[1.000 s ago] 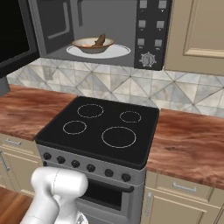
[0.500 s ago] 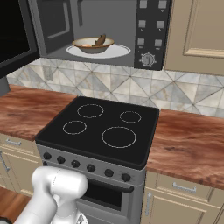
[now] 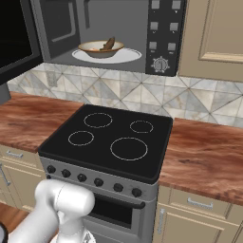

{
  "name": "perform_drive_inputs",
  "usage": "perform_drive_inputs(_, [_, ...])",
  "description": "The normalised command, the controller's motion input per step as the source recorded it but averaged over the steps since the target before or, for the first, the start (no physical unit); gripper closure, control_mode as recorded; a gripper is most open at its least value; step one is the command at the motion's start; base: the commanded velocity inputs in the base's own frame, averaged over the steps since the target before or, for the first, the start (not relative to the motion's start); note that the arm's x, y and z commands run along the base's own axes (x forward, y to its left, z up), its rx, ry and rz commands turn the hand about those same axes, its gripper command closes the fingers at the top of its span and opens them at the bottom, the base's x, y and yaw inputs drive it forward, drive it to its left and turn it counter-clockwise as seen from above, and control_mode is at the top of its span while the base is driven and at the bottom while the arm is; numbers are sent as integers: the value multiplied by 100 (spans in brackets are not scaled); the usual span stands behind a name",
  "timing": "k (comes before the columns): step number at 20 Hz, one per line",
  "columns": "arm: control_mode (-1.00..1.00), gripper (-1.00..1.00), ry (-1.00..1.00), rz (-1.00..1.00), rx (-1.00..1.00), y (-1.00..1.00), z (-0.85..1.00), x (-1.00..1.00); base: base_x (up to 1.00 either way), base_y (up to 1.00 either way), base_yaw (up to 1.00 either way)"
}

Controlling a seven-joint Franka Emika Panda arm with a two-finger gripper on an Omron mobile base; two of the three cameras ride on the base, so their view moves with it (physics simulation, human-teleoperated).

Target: Place the bowl containing the fish and shrimp in the microwave. Close the microwave door and press the start button to microwave the meal.

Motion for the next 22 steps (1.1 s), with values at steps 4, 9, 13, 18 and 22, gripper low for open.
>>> perform_drive_inputs(4, [-100, -100, 0, -6, -5, 11, 0, 47, 0, 0, 0])
perform_drive_inputs(9, [-100, -100, 0, -13, -3, 0, 0, 43, 0, 0, 0])
perform_drive_inputs(13, [-100, -100, 0, -19, -1, -10, 0, 22, 0, 0, 0])
perform_drive_inputs(18, [-100, -100, 0, -28, -3, -28, -11, 4, 0, 0, 0])
perform_drive_inputs(22, [-100, -100, 0, -33, -6, -28, -4, 12, 0, 0, 0])
